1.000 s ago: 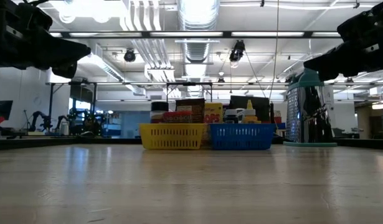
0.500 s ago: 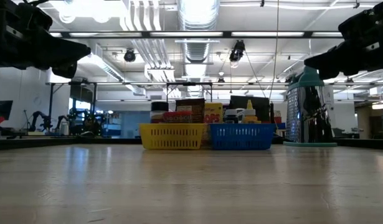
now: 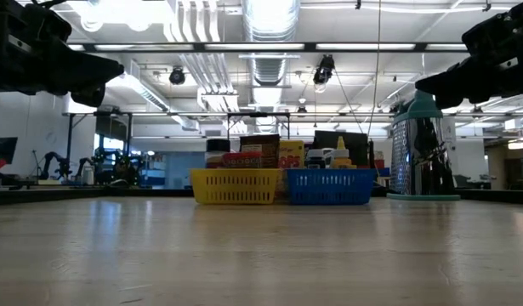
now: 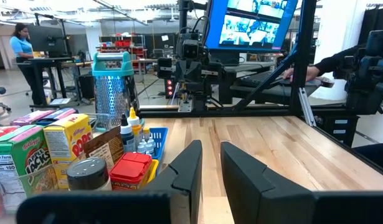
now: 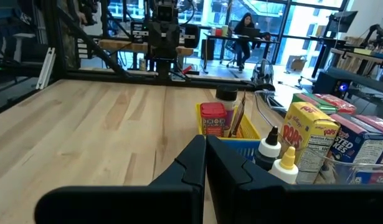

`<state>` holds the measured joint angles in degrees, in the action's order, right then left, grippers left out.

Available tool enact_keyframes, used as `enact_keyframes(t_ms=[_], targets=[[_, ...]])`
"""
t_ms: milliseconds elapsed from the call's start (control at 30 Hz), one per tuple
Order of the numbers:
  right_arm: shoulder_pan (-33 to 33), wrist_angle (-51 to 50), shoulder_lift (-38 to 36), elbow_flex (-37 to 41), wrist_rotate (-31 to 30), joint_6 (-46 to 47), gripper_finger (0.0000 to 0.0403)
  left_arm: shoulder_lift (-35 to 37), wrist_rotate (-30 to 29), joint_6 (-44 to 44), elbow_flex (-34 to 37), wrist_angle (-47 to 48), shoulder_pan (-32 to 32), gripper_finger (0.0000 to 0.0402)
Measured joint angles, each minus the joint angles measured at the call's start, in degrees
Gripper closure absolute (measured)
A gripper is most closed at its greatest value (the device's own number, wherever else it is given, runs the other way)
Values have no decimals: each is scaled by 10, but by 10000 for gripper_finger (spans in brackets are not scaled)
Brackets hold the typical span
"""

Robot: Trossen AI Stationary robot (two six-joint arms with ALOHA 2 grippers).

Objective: Pick & Place Kitchen Items
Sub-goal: Return to Home Position

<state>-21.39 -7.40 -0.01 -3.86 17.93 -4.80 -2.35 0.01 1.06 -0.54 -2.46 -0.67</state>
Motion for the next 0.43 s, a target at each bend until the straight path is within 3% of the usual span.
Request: enact_keyframes(t_ms=[433], targets=[[0,0,0,0,0,1,394,0,0,0,0,0,0,337]])
